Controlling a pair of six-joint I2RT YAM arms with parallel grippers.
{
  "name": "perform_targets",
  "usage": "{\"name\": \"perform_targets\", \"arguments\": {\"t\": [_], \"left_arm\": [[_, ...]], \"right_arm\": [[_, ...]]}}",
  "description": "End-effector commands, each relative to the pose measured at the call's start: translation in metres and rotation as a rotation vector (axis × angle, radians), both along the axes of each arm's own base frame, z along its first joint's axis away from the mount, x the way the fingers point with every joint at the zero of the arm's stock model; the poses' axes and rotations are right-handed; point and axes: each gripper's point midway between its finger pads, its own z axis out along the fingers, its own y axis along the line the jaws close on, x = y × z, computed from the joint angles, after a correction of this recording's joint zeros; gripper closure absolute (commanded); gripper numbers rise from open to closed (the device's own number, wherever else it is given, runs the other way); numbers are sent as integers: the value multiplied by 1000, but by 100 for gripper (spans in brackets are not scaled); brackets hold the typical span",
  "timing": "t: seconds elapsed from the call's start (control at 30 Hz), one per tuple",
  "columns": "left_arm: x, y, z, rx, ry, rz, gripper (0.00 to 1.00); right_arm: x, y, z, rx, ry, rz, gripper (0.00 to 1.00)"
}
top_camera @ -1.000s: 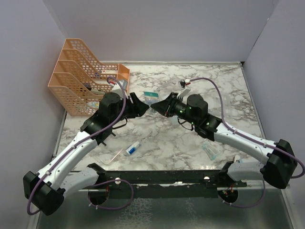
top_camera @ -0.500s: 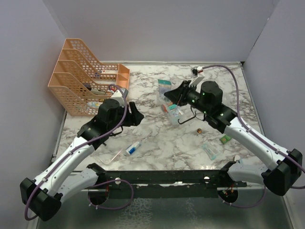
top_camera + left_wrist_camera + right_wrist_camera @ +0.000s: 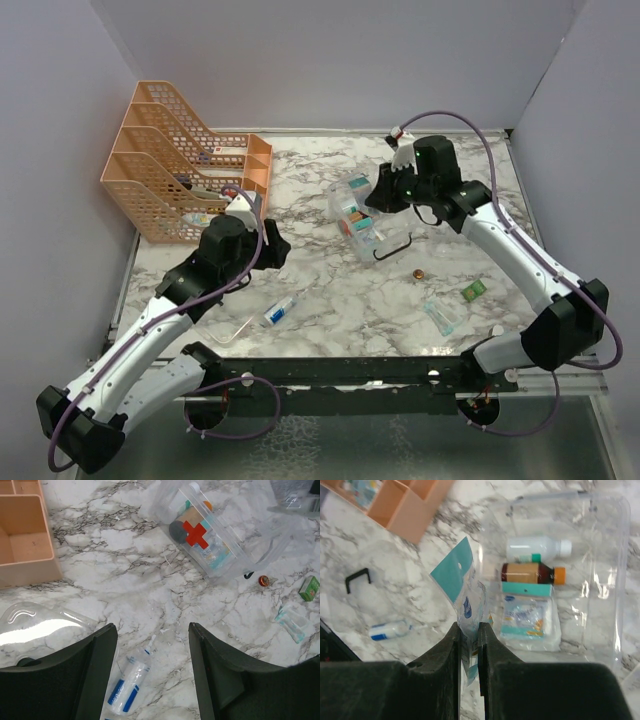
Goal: Organize the medicine kit
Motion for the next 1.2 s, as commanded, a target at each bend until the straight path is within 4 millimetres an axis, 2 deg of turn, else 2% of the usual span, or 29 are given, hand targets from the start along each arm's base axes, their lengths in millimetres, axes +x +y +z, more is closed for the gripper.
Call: {"name": "perform_targets", "arguments": {"t": [0.0, 0.2, 0.43, 0.63, 0.87, 1.03, 1.17], "left_arm": [[2, 2, -2, -13, -19, 19, 38], [3, 3, -17, -27, 19, 52, 38], [7, 6, -16, -13, 15, 73, 38], [6, 8, -18, -13, 17, 81, 38], [7, 8, -21, -8, 26, 87, 38], [6, 7, -24, -5, 35, 84, 38], [7, 8, -23, -5, 31, 87, 38]], "right_arm": [[-6, -25, -42, -90, 128, 18, 97], [-2, -23, -71, -94, 236, 33, 97], [-1, -12, -109, -99, 358, 71, 99], [1, -4, -119, -86, 396, 110, 99], [-7, 6, -131, -51, 436, 187, 97], [-6, 5, -145, -70, 471, 181, 95], [-5, 3, -151, -91, 478, 173, 89]]}}
